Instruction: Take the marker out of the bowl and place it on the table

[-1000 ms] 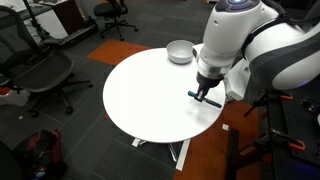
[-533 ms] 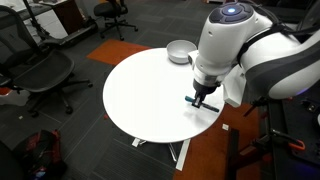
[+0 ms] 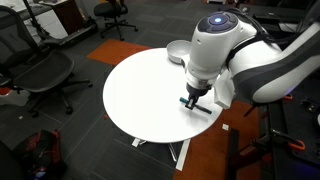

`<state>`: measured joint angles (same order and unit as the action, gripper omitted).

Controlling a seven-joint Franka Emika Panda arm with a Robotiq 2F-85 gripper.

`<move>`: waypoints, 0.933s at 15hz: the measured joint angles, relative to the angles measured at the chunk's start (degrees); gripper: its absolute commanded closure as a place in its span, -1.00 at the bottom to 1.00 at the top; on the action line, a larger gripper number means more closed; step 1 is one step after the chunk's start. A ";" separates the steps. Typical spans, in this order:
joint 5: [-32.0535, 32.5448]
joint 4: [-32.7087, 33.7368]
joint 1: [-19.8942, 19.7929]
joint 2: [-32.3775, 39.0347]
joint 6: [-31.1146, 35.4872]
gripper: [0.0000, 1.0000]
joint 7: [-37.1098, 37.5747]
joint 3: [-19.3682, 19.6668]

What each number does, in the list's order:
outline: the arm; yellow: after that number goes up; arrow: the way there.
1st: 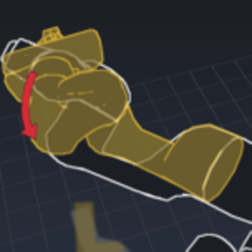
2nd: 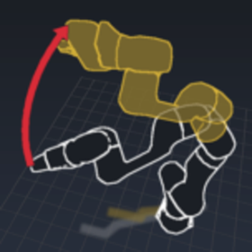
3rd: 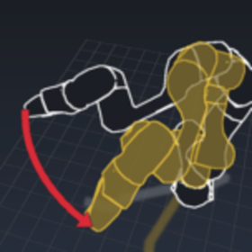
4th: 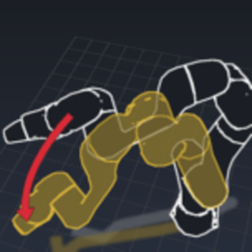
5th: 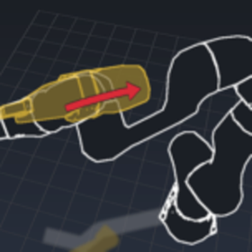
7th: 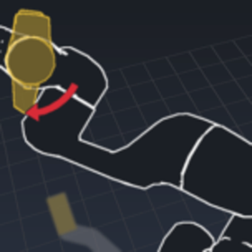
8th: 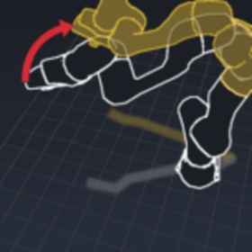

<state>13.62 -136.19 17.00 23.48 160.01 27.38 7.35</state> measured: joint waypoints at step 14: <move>-0.07 0.50 0.82 -8.38 -5.32 -1.00 0.00 -1.12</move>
<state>13.55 -135.69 17.82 15.10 154.69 27.37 6.23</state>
